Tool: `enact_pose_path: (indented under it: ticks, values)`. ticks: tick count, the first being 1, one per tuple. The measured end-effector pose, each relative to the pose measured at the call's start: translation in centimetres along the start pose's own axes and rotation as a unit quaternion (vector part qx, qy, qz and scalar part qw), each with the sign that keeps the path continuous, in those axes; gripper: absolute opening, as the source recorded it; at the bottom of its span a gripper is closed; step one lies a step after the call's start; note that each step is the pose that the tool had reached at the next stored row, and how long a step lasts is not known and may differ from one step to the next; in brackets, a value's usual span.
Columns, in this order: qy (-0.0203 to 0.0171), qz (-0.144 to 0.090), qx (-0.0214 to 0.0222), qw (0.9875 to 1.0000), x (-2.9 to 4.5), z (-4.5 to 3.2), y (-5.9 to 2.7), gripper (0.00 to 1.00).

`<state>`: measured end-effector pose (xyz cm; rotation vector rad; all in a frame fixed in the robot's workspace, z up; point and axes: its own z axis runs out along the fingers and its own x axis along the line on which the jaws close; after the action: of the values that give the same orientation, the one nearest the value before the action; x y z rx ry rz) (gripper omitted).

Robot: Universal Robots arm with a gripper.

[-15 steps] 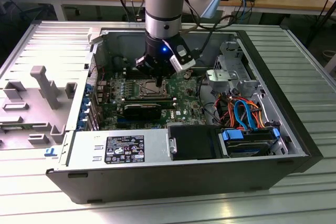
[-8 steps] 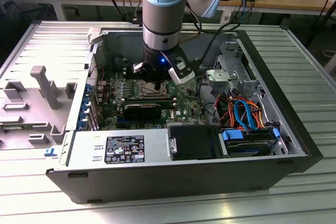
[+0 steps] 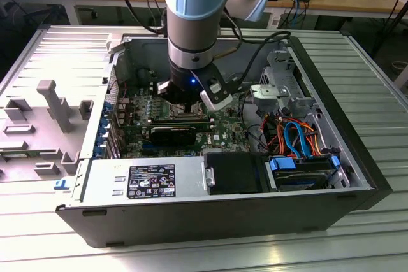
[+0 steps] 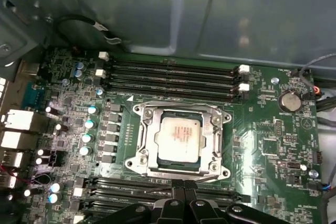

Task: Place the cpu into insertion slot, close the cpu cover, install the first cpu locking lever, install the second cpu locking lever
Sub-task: 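Install the second cpu locking lever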

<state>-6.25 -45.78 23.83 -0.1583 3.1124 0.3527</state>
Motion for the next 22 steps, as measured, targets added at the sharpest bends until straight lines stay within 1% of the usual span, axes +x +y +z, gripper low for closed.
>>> enact_pose_path:
  ticks: [3, 5, 7, 8, 17, 22]
  values:
    - [-0.0001, 0.000, -0.0007, 1.0000, 0.55, 0.20, 0.01, 0.11]
    - [-0.0002, 0.000, -0.0018, 1.0000, 1.14, 0.39, 0.03, 0.11]
    - [-0.0002, 0.000, -0.0025, 1.0000, 1.47, 0.47, 0.03, 0.11]
    - [-0.0004, 0.000, -0.0034, 1.0000, 1.79, 0.56, 0.03, 0.11]
    - [-0.0007, 0.000, -0.0067, 1.0000, 2.91, 0.83, -0.05, 0.11]
    - [-0.0008, 0.000, -0.0072, 1.0000, 3.06, 0.97, -0.11, 0.11]
